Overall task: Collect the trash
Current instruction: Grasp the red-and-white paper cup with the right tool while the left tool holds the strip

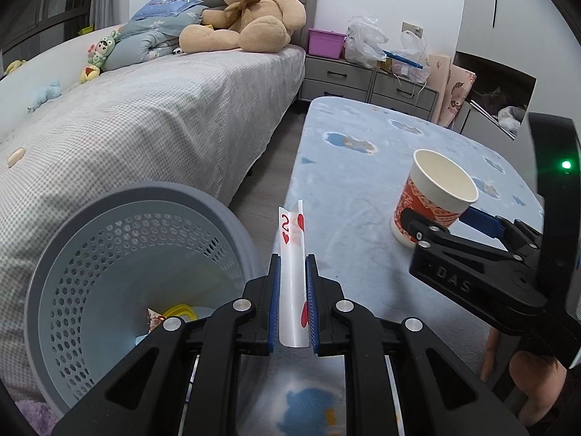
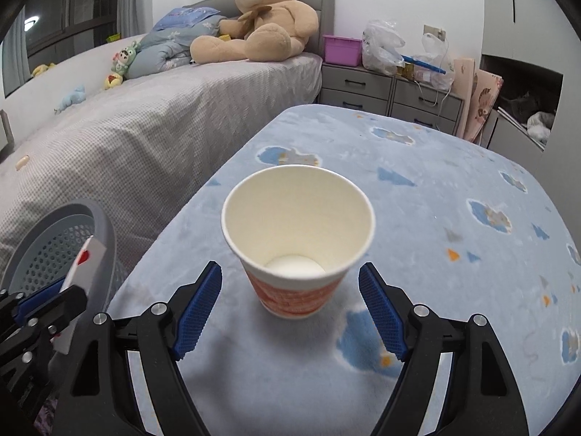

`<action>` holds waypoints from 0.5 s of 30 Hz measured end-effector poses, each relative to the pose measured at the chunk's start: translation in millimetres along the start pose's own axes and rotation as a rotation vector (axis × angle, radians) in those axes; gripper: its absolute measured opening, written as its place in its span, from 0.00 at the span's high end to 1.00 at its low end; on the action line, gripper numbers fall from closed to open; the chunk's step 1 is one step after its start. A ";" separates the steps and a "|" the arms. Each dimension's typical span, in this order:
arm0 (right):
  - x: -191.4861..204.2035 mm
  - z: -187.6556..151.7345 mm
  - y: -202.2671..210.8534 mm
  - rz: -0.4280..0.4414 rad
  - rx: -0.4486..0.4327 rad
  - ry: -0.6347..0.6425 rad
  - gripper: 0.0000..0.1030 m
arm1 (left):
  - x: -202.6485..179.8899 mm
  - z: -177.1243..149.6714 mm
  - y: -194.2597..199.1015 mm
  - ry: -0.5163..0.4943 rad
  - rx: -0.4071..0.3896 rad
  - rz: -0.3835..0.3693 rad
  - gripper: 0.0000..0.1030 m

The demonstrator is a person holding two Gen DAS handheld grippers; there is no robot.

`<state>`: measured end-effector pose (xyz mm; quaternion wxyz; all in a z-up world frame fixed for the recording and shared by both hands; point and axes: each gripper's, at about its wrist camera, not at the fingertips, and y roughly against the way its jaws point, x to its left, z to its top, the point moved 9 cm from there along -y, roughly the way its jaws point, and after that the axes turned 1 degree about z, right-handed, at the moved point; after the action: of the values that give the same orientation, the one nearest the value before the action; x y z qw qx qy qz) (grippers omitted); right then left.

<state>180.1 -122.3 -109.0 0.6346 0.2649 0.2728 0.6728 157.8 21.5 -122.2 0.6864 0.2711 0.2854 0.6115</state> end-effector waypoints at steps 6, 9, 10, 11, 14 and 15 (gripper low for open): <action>3.1 2.1 -15.2 -0.014 0.013 0.007 0.29 | 11.8 -2.8 -8.9 0.020 0.022 0.011 0.87; -0.4 1.6 -16.9 -0.012 0.019 -0.011 0.43 | 16.0 -3.8 -11.8 0.029 0.031 0.015 0.87; -1.4 1.3 -16.5 -0.007 0.018 -0.019 0.43 | 16.8 -4.0 -12.1 0.032 0.033 0.014 0.87; -2.3 1.5 -15.8 -0.008 0.016 -0.022 0.43 | 17.3 -4.5 -11.8 0.033 0.033 0.013 0.87; -1.2 2.1 -12.8 -0.018 0.006 -0.020 0.43 | 19.0 -4.8 -10.2 0.038 0.030 0.008 0.87; -0.5 1.8 -11.1 -0.020 0.005 -0.019 0.43 | 19.8 -4.9 -10.0 0.041 0.030 0.007 0.87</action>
<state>189.3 -122.3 -115.5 0.6430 0.2701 0.2712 0.6634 162.9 40.2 -134.0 0.6741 0.2698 0.3073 0.6151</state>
